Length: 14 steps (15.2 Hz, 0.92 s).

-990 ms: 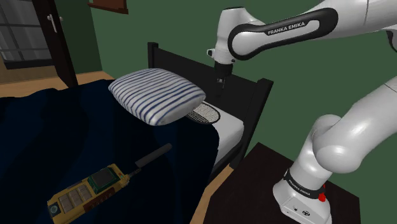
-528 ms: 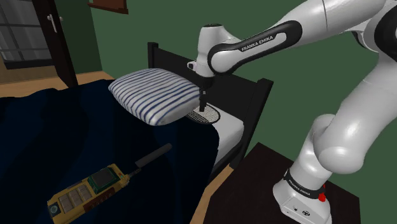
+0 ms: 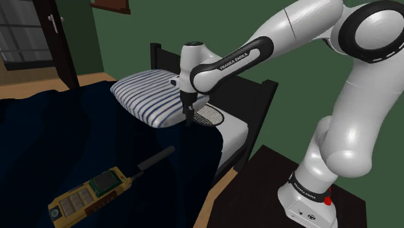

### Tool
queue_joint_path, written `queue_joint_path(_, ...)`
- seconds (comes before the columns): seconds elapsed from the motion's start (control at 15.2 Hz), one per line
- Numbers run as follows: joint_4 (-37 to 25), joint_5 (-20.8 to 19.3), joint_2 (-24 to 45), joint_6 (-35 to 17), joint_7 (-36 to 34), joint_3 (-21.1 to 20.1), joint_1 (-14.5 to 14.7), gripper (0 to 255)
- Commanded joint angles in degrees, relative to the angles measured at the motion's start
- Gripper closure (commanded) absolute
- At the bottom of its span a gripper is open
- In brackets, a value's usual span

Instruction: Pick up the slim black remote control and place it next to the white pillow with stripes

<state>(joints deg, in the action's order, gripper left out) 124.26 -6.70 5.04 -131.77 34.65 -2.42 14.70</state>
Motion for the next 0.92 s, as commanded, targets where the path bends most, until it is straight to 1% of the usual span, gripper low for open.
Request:
queue_joint_path(0.0, -1.0, -0.1, 3.1, -2.3, 2.0, -0.8, 0.7, 0)
queue_joint_path(0.4, -6.5, -1.3, 12.8, -6.9, 7.3, -3.5, 2.7, 0)
queue_joint_path(0.86, -13.6, -4.0, 23.5, -10.8, 12.8, -6.3, 5.6, 0)
